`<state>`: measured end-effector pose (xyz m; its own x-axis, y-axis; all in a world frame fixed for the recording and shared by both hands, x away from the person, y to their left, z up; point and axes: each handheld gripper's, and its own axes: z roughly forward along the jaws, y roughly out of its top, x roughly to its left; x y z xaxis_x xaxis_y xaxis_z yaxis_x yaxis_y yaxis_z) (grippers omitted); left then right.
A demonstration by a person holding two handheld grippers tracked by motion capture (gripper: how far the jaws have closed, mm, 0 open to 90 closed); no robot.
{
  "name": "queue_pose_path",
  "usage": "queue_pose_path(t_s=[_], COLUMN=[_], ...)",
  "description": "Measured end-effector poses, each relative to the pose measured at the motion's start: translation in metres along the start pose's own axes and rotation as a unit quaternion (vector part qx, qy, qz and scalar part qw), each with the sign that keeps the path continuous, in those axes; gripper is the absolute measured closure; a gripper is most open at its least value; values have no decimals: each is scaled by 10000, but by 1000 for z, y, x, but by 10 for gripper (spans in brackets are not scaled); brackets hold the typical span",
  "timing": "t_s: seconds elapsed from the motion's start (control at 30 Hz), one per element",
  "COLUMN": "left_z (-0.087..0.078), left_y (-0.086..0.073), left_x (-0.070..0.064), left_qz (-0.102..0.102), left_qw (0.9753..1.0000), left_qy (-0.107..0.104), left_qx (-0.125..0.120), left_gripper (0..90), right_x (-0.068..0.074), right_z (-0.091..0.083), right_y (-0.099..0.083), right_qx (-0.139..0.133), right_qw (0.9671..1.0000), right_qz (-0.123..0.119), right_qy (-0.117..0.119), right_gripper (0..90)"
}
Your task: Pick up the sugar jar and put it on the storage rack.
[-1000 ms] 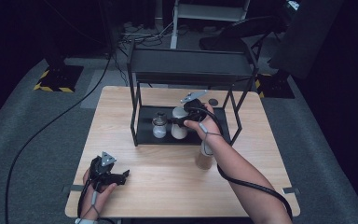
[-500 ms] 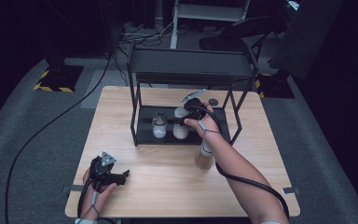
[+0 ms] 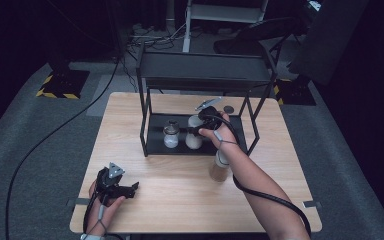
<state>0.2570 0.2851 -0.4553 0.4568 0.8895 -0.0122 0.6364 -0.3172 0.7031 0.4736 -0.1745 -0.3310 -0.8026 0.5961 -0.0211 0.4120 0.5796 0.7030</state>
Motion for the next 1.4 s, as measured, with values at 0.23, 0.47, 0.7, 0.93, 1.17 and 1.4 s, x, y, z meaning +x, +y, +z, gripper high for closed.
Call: queue_pose_path(t_s=[0.23,0.47,0.7,0.93,1.17,1.4], left_z=[0,0,0,0,0,0], left_y=[0,0,0,0,0,1], left_x=[0,0,0,0,0,0], left_qz=[0,0,1,-1,2,-4], left_qw=[10000,10000,10000,10000,10000,10000], left_qy=[1,0,0,0,-1,-3], left_qx=[0,2,2,2,8,16], left_gripper=[41,41,40,40,39,35], right_x=[3,9,17,23,30,36], right_z=[-11,-36,-64,-86,-110,-129], right_y=[0,1,-1,-10,-21,-36], right_qx=[-178,-446,-550,-580,-645,-703], right_qw=[9998,9989,9983,9982,9979,9975], right_qz=[58,-13,-145,-117,-110,-110], right_qy=[-28,-136,-100,-18,23,-2], right_gripper=[158,134,127,105,91,76])
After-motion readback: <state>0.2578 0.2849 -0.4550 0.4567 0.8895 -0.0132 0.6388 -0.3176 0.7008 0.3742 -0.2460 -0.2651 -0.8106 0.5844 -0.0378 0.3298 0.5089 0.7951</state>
